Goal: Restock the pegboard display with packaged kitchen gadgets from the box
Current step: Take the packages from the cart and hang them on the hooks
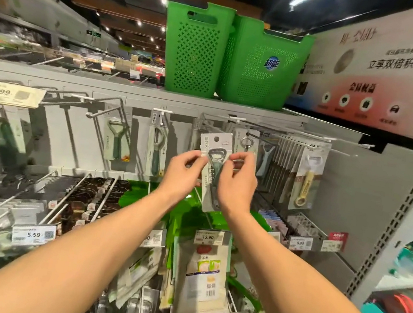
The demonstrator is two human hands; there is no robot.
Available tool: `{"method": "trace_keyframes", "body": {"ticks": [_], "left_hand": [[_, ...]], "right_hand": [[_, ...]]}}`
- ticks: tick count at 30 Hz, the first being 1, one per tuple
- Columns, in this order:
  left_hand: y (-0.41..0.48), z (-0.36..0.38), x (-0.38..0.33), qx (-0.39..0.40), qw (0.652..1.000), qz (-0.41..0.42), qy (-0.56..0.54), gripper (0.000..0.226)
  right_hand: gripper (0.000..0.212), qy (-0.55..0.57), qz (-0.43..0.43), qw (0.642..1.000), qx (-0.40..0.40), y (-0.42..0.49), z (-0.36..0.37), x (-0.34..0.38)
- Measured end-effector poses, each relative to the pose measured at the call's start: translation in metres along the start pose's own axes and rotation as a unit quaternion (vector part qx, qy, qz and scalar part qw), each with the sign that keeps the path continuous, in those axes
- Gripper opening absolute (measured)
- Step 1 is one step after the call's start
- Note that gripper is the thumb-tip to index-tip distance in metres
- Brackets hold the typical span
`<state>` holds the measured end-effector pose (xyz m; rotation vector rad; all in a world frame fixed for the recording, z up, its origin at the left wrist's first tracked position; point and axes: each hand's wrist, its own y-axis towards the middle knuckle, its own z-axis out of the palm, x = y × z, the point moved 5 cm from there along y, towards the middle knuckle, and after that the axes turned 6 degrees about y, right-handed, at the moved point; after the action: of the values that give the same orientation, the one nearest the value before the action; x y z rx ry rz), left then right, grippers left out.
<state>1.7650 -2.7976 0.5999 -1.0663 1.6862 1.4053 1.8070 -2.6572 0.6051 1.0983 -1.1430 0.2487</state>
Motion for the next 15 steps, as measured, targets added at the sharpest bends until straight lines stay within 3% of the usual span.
{"method": "trace_keyframes", "body": {"ticks": [8,15], "left_hand": [[0.009,0.016,-0.015,0.005,1.0,0.02,-0.001,0.015],[0.019,0.019,-0.009,-0.014,0.999,0.032,-0.003,0.014]], "right_hand": [[0.019,-0.006,0.013,0.999,-0.045,0.009,-0.004,-0.005],[0.007,0.022,0.009,1.0,-0.013,0.019,-0.002,-0.012]]}}
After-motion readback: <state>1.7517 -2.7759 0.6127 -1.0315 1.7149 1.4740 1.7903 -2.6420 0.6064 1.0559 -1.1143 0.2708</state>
